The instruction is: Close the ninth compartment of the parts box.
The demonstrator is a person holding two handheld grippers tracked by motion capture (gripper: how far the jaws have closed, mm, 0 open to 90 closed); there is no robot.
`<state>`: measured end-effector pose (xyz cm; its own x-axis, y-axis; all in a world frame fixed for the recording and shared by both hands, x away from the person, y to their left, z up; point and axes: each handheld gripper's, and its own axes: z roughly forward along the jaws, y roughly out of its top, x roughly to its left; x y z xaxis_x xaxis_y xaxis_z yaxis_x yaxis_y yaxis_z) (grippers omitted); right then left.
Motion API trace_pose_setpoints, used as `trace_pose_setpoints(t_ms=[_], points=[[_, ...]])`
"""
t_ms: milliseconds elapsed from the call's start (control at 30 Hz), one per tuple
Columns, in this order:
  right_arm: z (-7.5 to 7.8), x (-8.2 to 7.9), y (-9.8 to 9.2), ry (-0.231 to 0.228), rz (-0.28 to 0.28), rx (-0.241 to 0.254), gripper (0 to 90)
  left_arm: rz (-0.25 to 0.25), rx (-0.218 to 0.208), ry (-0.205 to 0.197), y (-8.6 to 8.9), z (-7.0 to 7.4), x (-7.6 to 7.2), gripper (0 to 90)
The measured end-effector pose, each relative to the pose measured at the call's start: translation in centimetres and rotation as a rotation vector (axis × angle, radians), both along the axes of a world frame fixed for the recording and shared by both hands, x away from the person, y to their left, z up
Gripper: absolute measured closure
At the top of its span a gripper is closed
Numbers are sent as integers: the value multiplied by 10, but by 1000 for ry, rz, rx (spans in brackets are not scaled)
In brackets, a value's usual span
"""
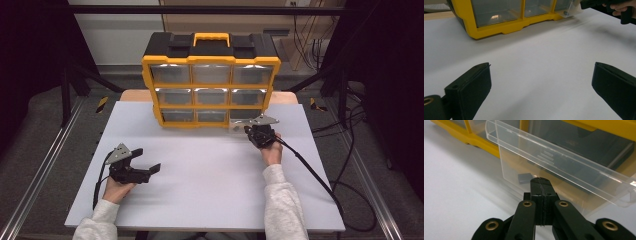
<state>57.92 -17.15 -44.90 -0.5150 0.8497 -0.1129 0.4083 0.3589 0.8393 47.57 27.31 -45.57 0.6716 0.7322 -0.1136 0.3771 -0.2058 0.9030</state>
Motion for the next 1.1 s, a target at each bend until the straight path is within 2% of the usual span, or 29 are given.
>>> trace_pose_setpoints(t_ms=[1100], points=[[1,20,-1,13,-20,-5,900,0,14,7,0,-2,1,18]])
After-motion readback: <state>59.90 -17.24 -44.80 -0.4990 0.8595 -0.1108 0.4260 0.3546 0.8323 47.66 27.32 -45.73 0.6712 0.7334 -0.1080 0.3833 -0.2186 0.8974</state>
